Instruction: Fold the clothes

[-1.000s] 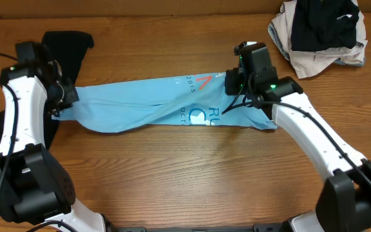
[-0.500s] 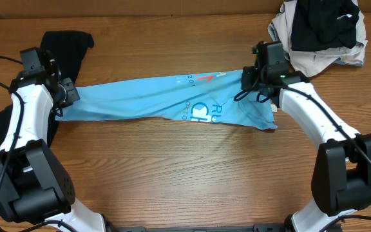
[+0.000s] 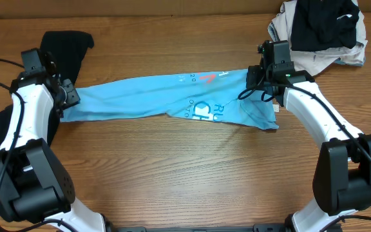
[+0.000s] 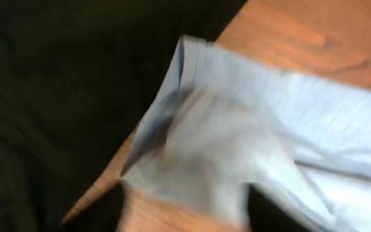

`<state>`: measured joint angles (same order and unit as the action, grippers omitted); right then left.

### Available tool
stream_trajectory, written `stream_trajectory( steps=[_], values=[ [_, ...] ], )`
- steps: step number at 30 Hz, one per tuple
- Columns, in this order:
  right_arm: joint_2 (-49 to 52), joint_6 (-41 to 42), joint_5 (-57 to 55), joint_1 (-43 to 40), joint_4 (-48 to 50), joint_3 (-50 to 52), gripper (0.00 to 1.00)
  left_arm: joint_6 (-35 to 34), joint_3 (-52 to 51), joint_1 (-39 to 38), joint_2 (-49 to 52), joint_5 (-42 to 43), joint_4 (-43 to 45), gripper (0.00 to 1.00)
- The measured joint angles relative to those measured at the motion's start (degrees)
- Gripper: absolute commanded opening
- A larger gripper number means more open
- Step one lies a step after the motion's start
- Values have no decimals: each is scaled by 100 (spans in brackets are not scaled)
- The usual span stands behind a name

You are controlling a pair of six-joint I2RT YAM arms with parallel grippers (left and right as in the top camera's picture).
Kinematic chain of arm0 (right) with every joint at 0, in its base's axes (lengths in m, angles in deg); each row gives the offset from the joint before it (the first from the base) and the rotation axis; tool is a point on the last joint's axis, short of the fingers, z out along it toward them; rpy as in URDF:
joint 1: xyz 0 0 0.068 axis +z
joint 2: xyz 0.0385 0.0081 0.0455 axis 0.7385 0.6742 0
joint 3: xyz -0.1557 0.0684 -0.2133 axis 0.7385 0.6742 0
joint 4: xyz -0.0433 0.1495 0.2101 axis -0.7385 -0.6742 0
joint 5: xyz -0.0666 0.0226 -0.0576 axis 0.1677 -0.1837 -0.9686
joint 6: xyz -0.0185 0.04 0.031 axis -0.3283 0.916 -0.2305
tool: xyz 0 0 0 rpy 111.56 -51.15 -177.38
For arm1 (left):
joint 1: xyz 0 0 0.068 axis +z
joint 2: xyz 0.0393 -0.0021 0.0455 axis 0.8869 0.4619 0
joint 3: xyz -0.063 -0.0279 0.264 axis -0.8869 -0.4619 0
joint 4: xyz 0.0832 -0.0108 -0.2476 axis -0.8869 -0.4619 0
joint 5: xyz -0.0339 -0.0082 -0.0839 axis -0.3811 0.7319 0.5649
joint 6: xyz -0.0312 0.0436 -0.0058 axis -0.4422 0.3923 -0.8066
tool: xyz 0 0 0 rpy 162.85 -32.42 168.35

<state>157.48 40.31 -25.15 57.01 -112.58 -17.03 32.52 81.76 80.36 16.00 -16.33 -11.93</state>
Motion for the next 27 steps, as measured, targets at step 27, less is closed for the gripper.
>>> stream_trajectory(
  steps=[27],
  values=[
    [-568, 0, 684, 0, -1773, -503, 100, 1290, 0, 361, 931, 767, 229, 95]
  ],
)
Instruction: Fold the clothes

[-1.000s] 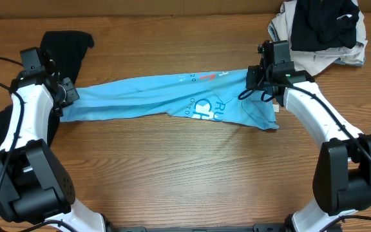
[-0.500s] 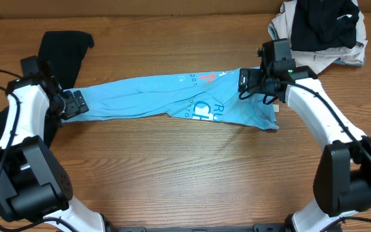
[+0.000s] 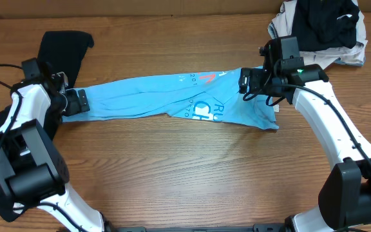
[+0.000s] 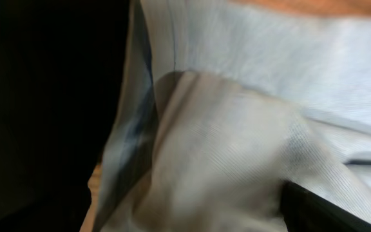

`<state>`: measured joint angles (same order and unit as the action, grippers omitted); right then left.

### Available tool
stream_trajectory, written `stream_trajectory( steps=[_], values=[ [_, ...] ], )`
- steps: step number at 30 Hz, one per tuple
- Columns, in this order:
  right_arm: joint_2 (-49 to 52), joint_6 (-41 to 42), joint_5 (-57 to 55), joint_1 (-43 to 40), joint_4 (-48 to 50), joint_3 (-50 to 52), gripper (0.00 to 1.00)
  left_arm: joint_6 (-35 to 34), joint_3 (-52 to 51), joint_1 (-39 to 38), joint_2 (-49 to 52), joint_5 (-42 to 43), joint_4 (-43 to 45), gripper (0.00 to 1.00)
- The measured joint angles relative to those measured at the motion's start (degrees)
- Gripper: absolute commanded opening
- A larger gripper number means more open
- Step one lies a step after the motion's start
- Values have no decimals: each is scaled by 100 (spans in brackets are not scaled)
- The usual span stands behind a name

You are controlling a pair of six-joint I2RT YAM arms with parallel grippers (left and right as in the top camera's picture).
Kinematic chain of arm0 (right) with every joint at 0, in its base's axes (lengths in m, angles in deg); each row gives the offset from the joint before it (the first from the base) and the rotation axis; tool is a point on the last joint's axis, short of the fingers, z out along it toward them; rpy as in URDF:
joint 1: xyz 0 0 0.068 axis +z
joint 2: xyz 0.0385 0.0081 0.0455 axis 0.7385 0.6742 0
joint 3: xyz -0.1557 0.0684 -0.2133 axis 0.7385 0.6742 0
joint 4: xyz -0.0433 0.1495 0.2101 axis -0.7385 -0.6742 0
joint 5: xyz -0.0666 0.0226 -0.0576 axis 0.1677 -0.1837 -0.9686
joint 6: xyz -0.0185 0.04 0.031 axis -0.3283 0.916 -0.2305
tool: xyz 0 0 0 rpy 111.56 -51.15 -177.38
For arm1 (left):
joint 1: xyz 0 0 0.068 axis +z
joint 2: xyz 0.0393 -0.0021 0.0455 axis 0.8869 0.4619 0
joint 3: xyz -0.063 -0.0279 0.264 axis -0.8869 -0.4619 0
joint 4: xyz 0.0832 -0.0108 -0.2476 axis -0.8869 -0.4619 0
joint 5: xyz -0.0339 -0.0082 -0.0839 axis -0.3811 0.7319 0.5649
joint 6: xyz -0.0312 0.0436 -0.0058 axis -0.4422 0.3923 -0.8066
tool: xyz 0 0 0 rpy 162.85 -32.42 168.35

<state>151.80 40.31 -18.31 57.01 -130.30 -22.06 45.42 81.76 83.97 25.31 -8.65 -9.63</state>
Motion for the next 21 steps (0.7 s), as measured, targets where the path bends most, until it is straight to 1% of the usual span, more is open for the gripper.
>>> stream_trajectory(
  steps=[5, 7, 8, 9, 10, 12, 13, 15, 17, 21],
  values=[
    [0, -2, 26, 2, 52, 0, 100, 22, 0, -11, 192, 103, 20, 87],
    [0, 0, 35, 0, 96, 0, 100, 22, 0, -11, 199, 140, 26, 77],
    [0, 0, 37, 0, 105, 0, 100, 42, 0, -28, 201, 164, 44, 65],
    [0, -2, 35, 0, 109, 0, 100, 61, 0, -39, 201, 186, 46, 56],
    [0, 0, 33, 0, 122, 0, 100, 79, 0, -50, 201, 203, 59, 43],
    [0, 0, 35, 0, 120, 0, 100, 105, 0, -83, 201, 254, 68, 6],
    [0, 0, 35, 0, 116, 0, 100, 96, 2, -114, 201, 267, 70, 4],
    [0, 0, 37, 0, 118, 0, 100, 68, 20, -142, 201, 229, 46, 4],
    [0, 0, 44, 0, 107, 0, 100, -81, 155, -138, 214, 7, -234, 4],
    [0, 0, 107, 0, 15, 0, 99, -258, 918, 28, 398, -452, -1687, 4]
  ],
)
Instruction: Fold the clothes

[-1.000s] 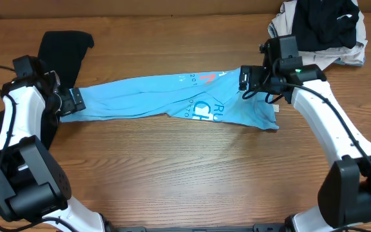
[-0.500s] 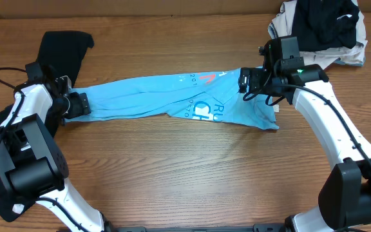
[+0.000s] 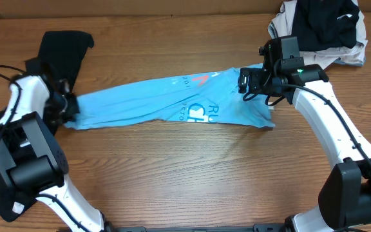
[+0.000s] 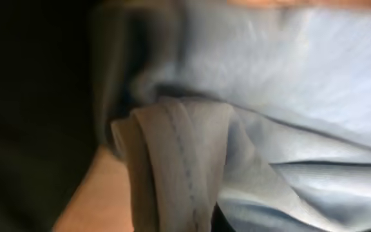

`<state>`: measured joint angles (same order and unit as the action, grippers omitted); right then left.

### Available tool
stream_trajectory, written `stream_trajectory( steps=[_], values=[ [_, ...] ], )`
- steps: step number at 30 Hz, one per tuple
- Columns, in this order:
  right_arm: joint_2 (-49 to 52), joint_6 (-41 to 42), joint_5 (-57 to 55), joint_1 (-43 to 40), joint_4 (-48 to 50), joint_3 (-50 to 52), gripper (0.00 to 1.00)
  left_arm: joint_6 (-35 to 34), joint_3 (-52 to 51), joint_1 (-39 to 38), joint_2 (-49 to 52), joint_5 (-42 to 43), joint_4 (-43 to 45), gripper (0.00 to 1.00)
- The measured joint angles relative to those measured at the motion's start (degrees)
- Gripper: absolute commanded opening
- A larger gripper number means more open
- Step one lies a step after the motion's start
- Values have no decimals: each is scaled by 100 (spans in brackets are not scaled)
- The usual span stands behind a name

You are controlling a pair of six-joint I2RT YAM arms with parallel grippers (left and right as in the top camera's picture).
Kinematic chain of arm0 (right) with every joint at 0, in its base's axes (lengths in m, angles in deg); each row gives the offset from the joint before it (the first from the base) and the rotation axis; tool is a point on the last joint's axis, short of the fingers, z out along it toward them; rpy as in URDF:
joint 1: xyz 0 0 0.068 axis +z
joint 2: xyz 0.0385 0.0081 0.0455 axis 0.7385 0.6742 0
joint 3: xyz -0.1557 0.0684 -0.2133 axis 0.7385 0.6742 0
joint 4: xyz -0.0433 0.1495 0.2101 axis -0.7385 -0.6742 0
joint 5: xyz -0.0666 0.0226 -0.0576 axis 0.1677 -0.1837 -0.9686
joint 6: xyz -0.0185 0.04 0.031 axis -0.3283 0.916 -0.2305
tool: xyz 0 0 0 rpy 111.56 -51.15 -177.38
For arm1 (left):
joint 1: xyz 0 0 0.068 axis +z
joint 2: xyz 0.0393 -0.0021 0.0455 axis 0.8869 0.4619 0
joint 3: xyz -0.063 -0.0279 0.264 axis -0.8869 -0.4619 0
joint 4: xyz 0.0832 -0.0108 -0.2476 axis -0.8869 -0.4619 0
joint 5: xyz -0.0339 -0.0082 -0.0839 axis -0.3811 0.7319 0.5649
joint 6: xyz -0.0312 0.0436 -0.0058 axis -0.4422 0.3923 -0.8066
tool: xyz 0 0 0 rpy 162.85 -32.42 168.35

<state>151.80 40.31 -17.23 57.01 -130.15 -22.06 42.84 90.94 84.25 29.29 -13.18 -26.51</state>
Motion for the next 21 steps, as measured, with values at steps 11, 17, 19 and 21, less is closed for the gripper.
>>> stream_trajectory(
  steps=[11, 17, 19, 21],
  values=[
    [0, -2, 98, 0, -297, 0, 99, 555, 2870, -411, 59, -214, -1915, 4],
    [0, 2, 98, 0, -302, 0, 99, 866, 2911, -1679, 61, -153, -1906, 4],
    [0, 0, 98, 0, -302, 0, 99, 885, 2911, -2081, 70, -138, -1904, 4],
    [0, 0, 96, 0, -304, 0, 99, 887, 2911, -2485, 96, -131, -1897, 4]
  ],
)
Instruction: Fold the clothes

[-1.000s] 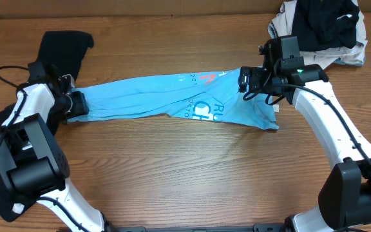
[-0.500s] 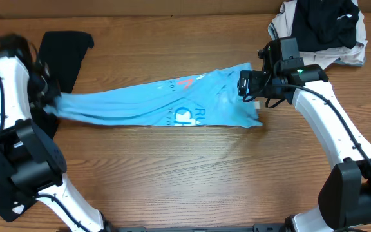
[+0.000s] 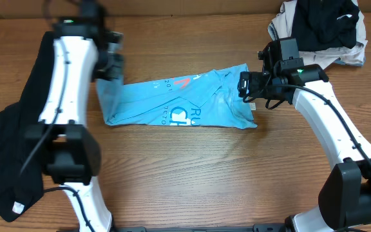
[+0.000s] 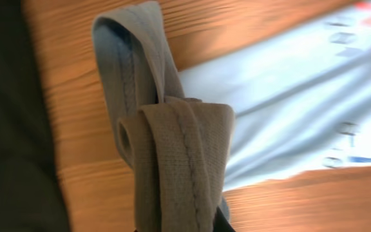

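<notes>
A light blue T-shirt (image 3: 185, 106) with red and white print lies bunched as a short band across the middle of the table. My left gripper (image 3: 110, 69) is lifted above the shirt's left end and shut on it; the left wrist view shows the rolled hem (image 4: 172, 154) clamped in the jaws, with the rest of the shirt (image 4: 288, 90) hanging down to the wood. My right gripper (image 3: 245, 86) sits at the shirt's right end, shut on its upper corner. The fingers of both are mostly hidden by cloth.
A black garment (image 3: 18, 129) lies along the table's left side, under my left arm, and shows as a dark strip (image 4: 5, 129) in the left wrist view. A pile of black and beige clothes (image 3: 321, 29) sits at the far right corner.
My left gripper was low at the table's left edge and is now higher, further right and further back, still holding the shirt's left end. The shirt has become shorter. The right gripper has barely moved.
The shirt was first stretched in a long band between both shut grippers, left end beside the black garment. It stayed so at the two later moments, shifting slightly. Now its left end is lifted and brought inward, and the band is much shorter.
</notes>
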`<state>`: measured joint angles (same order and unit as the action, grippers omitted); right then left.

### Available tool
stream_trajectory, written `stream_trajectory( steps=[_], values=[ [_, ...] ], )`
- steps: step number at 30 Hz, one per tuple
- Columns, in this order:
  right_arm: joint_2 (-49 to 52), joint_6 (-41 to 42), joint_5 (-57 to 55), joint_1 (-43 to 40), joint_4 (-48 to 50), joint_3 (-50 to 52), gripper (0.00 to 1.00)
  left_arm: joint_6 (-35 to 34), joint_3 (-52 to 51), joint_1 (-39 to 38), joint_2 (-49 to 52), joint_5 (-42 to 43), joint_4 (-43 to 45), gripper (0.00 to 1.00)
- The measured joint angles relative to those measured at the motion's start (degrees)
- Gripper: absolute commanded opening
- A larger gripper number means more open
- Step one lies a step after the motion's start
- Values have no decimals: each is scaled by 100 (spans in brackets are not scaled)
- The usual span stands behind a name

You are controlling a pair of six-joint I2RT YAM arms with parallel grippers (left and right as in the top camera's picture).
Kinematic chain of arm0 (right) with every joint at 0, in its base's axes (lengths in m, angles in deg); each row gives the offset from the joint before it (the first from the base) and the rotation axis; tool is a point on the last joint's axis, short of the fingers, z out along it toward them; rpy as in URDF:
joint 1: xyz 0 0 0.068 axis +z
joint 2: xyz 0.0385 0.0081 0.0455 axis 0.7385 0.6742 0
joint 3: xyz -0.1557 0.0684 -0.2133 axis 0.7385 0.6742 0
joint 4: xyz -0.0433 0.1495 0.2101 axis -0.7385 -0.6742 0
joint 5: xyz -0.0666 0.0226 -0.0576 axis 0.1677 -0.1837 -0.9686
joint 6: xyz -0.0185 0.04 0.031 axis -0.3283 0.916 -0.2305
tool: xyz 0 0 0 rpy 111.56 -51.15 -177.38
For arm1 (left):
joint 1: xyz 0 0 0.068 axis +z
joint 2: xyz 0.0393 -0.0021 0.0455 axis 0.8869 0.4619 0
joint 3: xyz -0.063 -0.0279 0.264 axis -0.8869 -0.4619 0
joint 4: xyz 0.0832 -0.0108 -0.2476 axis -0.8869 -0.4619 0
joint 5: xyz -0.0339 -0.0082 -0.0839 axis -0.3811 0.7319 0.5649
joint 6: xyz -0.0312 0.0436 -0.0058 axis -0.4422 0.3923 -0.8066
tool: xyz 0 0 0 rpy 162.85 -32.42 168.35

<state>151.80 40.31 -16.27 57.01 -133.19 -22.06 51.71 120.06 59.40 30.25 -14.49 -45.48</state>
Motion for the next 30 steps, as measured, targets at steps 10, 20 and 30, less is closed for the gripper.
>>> stream_trajectory(
  steps=[10, 20, 30],
  values=[
    [0, 2, 0, 0, -2, 0, 100, -136, 0, -1456, 835, 122, 55, 4],
    [0, 2, 0, 0, 28, 0, 100, -577, -2, -2144, 1554, 120, 57, 40],
    [105, 107, 0, 0, 181, 0, 99, -1073, 195, -2253, 1589, 170, -192, 100]
  ],
)
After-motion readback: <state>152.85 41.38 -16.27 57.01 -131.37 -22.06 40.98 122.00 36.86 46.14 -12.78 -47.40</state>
